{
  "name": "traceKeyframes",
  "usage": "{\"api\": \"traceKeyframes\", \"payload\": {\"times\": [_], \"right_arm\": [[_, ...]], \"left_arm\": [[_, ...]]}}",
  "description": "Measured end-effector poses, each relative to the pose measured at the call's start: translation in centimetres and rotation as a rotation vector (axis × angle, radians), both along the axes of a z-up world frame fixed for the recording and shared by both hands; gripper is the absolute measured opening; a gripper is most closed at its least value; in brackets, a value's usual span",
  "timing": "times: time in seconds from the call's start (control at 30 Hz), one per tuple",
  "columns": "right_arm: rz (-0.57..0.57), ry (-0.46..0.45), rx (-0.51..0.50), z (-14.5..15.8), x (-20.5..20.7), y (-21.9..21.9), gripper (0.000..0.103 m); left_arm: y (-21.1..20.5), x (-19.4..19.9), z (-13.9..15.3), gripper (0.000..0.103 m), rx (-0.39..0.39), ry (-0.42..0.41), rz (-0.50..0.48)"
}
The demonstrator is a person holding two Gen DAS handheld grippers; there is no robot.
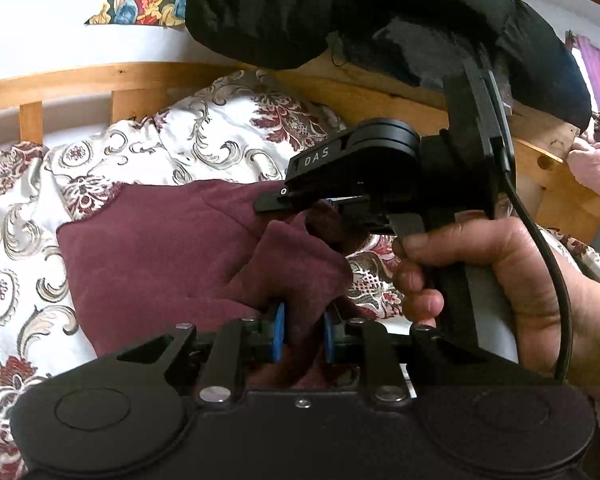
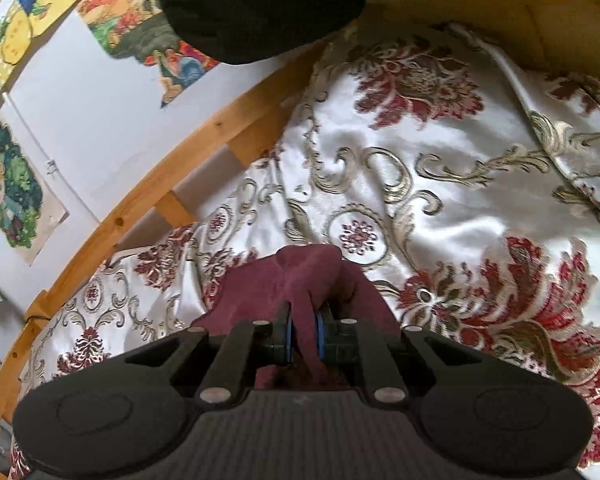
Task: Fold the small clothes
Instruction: 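Lift the folded shirt bundle with both grippers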
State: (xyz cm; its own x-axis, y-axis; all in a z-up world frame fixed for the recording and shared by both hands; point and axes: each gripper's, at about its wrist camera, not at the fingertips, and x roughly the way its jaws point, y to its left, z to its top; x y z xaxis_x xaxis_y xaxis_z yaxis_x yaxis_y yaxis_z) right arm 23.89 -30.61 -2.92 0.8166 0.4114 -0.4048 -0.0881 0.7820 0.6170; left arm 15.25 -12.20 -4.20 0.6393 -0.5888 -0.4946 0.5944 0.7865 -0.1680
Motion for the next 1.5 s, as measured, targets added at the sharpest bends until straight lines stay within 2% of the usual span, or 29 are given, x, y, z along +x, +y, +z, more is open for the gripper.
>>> {"api": "traceKeyframes", "payload": {"times": [0.47,0.8,1.27,1.37,1.5], "right_arm": [[-0.021,0.044,-0.041,-0.9,0.1,0.1,0.013],[-0.039,0.078,-0.061,-1.7,0.2,0.1,0.014],[-0.058,0.097,-0.051,-2.1,0.2,-0.2,0.018],[-0.063,0.101,-0.05,-2.1,0.2,-0.3,0.024],[-0.075,0.102,-0.045,-2.0,0.1,-0.5,0.029]], "left_arm": [[0.2,0.0,-0.6,0.023,0.001,0.028,-0.013],[0.8,-0.2,-0.5,0.038,-0.023,0.047,-0.032],[0.8,-0.3,-0.4,0.045,-0.034,0.055,-0.029],[0.8,-0.3,-0.4,0.05,-0.032,0.054,-0.03],[1.2,-0.6,-0.1,0.064,-0.037,0.048,-0.026]]}}
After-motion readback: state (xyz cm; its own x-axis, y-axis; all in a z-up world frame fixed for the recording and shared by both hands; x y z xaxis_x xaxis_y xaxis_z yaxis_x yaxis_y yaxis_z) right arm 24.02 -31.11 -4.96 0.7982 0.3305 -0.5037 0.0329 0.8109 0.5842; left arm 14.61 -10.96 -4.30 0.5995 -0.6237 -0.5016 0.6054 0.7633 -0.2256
